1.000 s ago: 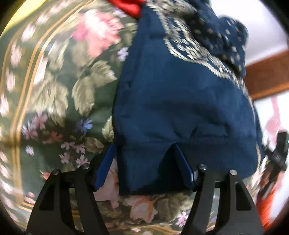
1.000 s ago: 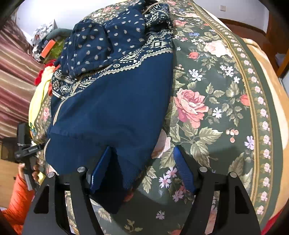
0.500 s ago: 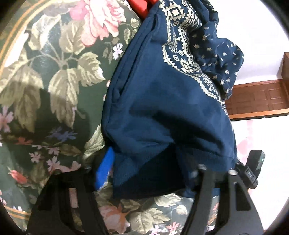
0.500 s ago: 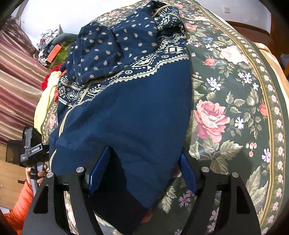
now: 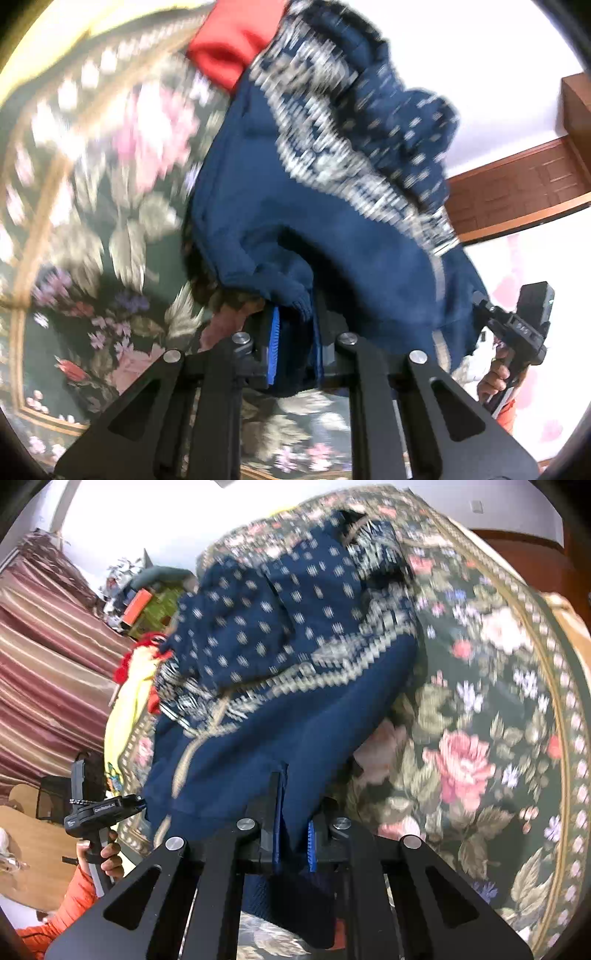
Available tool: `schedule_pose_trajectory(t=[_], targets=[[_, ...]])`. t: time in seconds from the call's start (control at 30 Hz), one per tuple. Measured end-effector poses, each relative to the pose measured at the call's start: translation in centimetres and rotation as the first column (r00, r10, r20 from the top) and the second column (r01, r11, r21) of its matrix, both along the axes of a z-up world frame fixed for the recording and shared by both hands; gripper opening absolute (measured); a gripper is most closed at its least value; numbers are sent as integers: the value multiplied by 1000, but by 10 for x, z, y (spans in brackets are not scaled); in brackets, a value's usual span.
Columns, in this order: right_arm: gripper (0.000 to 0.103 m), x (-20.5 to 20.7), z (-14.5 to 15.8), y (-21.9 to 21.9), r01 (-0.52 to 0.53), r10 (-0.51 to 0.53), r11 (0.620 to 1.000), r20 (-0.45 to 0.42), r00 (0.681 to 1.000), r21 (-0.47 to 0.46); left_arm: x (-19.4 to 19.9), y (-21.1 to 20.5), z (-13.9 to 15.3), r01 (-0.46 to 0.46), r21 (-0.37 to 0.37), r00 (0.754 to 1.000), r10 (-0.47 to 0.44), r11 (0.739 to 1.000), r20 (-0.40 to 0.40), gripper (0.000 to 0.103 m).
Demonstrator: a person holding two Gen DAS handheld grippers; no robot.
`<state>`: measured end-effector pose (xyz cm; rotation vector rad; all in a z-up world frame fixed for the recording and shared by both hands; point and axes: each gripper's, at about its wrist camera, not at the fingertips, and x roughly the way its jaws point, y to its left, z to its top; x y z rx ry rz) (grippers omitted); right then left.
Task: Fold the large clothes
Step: 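Grasp the folded jacket's hem with both tools and lift it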
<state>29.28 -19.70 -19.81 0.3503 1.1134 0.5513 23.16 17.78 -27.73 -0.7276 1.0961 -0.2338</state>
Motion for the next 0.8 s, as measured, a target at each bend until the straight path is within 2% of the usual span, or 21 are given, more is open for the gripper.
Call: schedule_pose_trajectory(t=[0.2,0.3,0.43,0.5,0.63,0.7,0.8], targets=[[8,11,40,2,1,-7,998,111,994,56,29,12,66,0,-6,987,1,1000,160,9],[8,27,59,9,-2,-8,998,167,986,59,52,16,108,0,14,969,-3,1000,248,8],[8,67,85,6,69,-79,996,262,962,49,88,14,149,0,39,944,-13,999,331,7],[8,95,91,-1,107,-120,992,274,954,60,112,9,167,-20,74,928,-9,997,372,7],[8,158,88,-8,190,-194,981,270,943,40,164,10,187,-81,132,906,18,988,422,7],[8,181,85,-9,210,-214,977,254,943,42,197,16,188,-114,147,915,46,982,400,7],[8,219,78,-10,240,-243,970,219,945,44,243,30,173,-165,157,930,101,974,352,7]])
